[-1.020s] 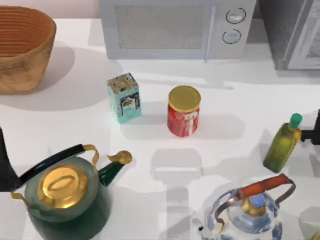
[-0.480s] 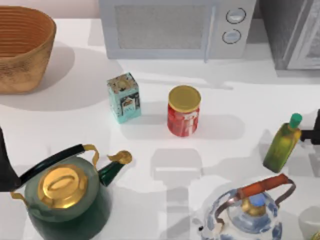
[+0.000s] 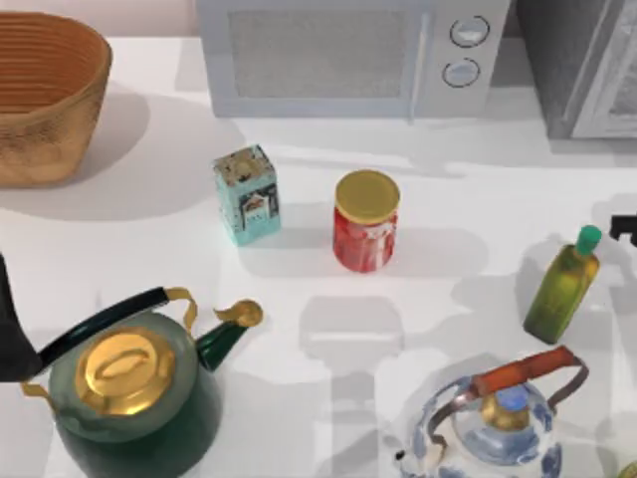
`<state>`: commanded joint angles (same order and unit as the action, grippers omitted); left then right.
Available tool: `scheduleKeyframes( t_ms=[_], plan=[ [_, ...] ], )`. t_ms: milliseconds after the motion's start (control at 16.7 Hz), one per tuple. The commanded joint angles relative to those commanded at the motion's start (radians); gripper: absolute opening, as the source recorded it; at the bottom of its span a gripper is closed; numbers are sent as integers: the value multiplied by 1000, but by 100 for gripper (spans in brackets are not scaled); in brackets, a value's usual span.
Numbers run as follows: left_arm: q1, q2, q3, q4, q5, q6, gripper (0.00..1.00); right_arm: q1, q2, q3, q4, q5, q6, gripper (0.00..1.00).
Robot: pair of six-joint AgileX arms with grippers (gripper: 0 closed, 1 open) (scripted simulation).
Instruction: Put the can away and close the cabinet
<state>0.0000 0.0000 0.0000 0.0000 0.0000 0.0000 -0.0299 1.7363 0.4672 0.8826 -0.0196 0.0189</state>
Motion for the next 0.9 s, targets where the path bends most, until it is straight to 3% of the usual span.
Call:
scheduleKeyframes(
  t_ms=[420, 900],
  plan=[
    [0, 0, 0, 0, 0, 0, 100, -3, -354, 106, -509, 0, -4, 0],
    [0, 0, 0, 0, 0, 0, 100, -4, -424, 153, -590, 3, -10, 0]
  ],
)
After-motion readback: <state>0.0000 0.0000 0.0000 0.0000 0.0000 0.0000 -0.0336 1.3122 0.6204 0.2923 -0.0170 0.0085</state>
